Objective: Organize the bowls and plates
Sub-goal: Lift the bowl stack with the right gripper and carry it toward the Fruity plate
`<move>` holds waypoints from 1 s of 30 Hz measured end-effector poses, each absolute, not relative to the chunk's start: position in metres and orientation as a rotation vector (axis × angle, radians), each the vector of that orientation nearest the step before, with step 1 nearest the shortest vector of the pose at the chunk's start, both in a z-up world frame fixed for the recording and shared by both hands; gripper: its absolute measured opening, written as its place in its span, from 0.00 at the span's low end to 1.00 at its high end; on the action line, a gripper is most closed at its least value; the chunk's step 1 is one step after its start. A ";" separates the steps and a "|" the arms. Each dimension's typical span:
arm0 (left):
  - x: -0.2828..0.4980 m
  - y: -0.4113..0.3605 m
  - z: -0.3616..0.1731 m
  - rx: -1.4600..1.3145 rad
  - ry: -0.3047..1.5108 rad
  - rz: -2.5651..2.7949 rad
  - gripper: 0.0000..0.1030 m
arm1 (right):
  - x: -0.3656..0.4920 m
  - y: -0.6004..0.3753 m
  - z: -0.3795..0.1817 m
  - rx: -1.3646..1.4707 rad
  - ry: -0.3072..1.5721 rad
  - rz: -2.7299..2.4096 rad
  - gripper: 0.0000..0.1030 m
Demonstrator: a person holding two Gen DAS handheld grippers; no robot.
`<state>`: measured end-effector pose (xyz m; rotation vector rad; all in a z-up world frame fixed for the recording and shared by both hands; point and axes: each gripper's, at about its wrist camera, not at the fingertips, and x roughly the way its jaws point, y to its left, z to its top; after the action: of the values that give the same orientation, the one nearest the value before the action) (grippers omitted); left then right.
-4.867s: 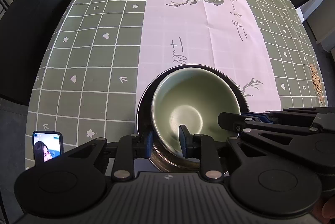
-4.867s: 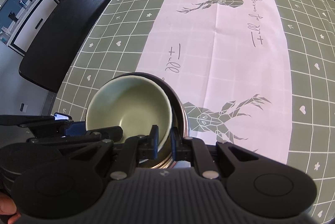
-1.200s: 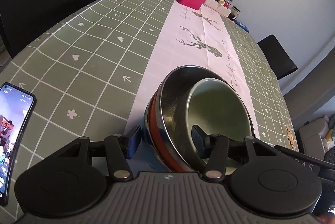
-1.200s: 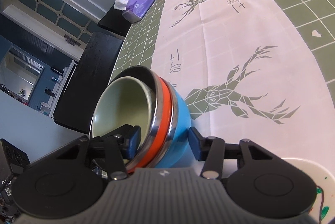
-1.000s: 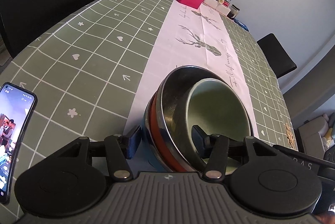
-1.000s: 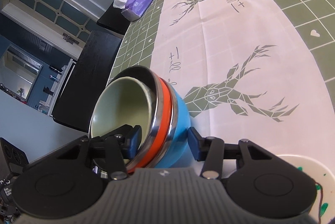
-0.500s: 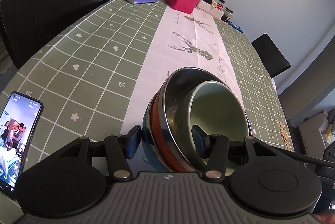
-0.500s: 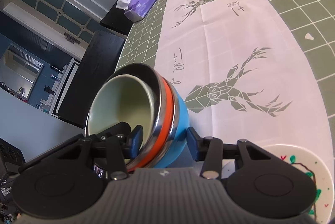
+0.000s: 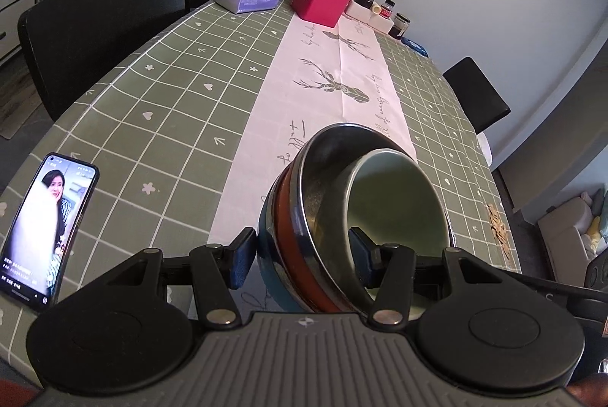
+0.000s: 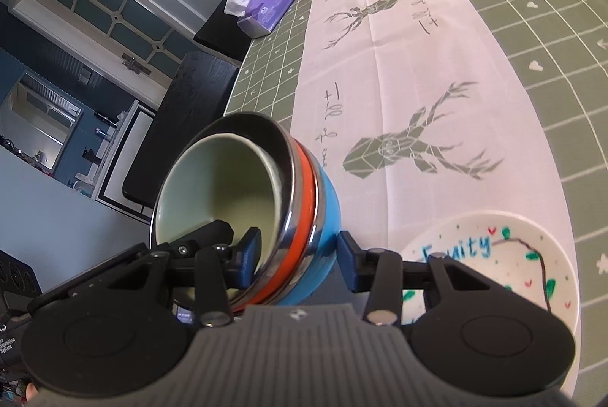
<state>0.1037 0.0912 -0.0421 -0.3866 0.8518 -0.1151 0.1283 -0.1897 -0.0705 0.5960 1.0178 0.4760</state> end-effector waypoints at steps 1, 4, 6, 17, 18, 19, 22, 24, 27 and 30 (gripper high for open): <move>0.100 0.090 -0.041 -0.383 0.850 -0.119 0.58 | 0.124 -0.191 -0.070 0.595 1.021 0.475 0.41; 0.090 0.085 -0.038 -0.373 0.848 -0.126 0.58 | 0.110 -0.197 -0.069 0.594 1.023 0.468 0.40; 0.082 0.081 -0.036 -0.367 0.846 -0.130 0.58 | 0.101 -0.200 -0.067 0.592 1.021 0.463 0.40; 0.042 0.071 -0.036 -0.369 0.843 -0.165 0.58 | 0.051 -0.215 -0.066 0.607 1.021 0.437 0.39; 0.039 0.071 -0.037 -0.374 0.848 -0.170 0.58 | 0.047 -0.217 -0.066 0.604 1.017 0.433 0.39; 0.036 0.070 -0.038 -0.379 0.852 -0.174 0.58 | 0.043 -0.218 -0.066 0.602 1.015 0.428 0.39; 0.026 0.067 -0.041 -0.384 0.857 -0.183 0.58 | 0.033 -0.222 -0.065 0.597 1.014 0.415 0.39; 0.023 0.064 -0.042 -0.390 0.863 -0.190 0.58 | 0.027 -0.225 -0.065 0.595 1.016 0.406 0.39; 0.019 0.060 -0.044 -0.391 0.873 -0.202 0.58 | 0.021 -0.229 -0.064 0.585 1.015 0.393 0.39; 0.017 0.054 -0.045 -0.392 0.883 -0.219 0.58 | 0.017 -0.236 -0.062 0.583 1.012 0.378 0.39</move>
<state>0.0167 0.0539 -0.0450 -0.3925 0.8833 -0.2186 0.0167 -0.2358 -0.0624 0.5833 1.0116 0.3777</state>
